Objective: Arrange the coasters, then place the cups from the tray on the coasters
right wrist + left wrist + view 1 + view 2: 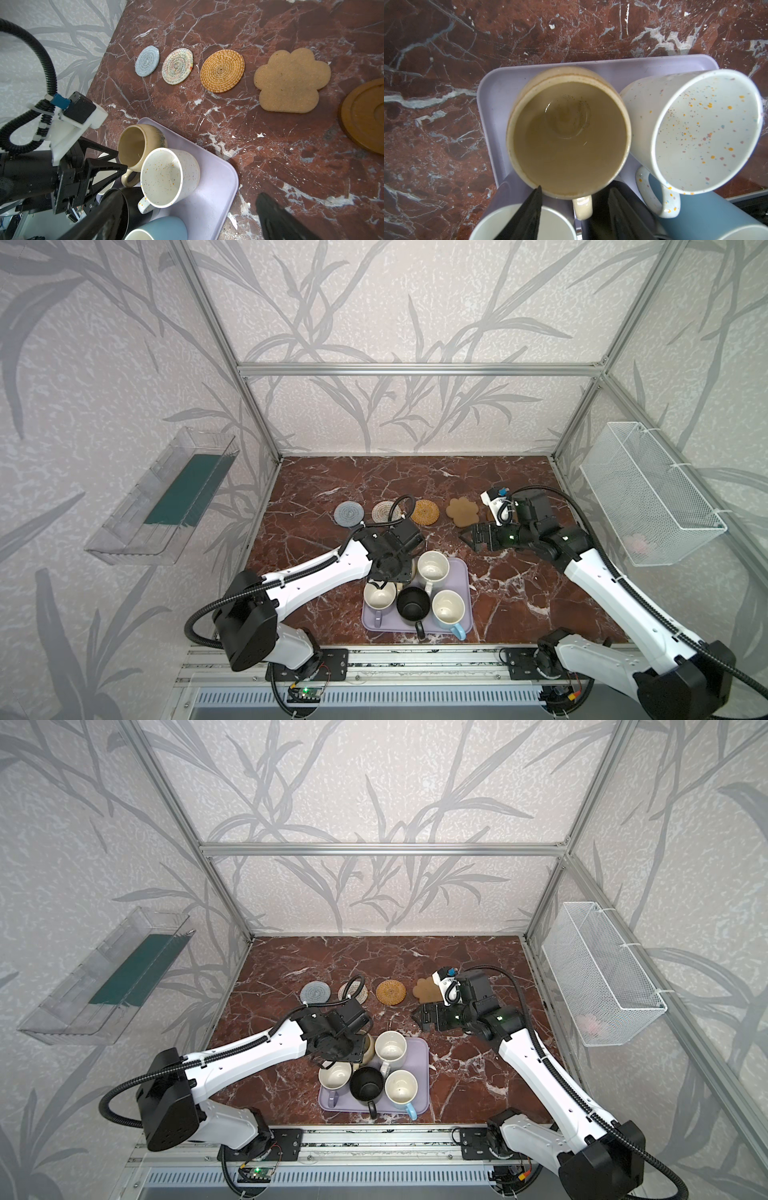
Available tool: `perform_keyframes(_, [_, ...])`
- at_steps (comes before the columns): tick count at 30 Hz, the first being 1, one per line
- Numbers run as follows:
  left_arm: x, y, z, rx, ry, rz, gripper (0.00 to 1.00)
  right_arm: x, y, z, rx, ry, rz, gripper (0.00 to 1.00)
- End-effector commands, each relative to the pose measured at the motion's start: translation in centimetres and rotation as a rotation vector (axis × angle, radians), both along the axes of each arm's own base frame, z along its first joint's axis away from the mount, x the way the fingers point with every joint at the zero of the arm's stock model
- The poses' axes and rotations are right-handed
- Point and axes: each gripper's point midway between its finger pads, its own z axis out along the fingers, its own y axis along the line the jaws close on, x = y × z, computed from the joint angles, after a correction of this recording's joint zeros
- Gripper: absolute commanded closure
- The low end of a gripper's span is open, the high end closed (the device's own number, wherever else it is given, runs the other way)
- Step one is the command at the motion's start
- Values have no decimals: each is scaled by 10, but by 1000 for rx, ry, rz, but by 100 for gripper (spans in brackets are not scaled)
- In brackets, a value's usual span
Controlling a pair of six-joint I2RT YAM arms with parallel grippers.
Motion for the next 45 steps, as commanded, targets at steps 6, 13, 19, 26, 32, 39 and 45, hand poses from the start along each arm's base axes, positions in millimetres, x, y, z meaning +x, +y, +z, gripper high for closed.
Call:
perform_keyframes(6, [-6,-2,-3,9,14,14,52,-2,-1,-15,-20,29,-8,1])
perform_keyframes(13, [-12,-1,0,17,26,17,57,-3,-2,-21,-30,41,-12,1])
perform_keyframes(19, [-14,-6,-2,2,36,11,57,-4,-1,-25,-27,52,-9,1])
perform_keyframes(26, [-14,-9,-10,6,51,12,59,-4,-1,-28,-30,56,-9,1])
perform_keyframes(32, [-12,-3,-9,37,35,20,61,-5,-1,-31,-32,60,-9,1])
perform_keyframes(39, [-5,1,-14,89,19,22,62,-6,-2,-31,-35,57,-9,1])
perform_keyframes(45, [1,11,-9,157,-14,30,62,-9,-6,-32,-49,54,-12,1])
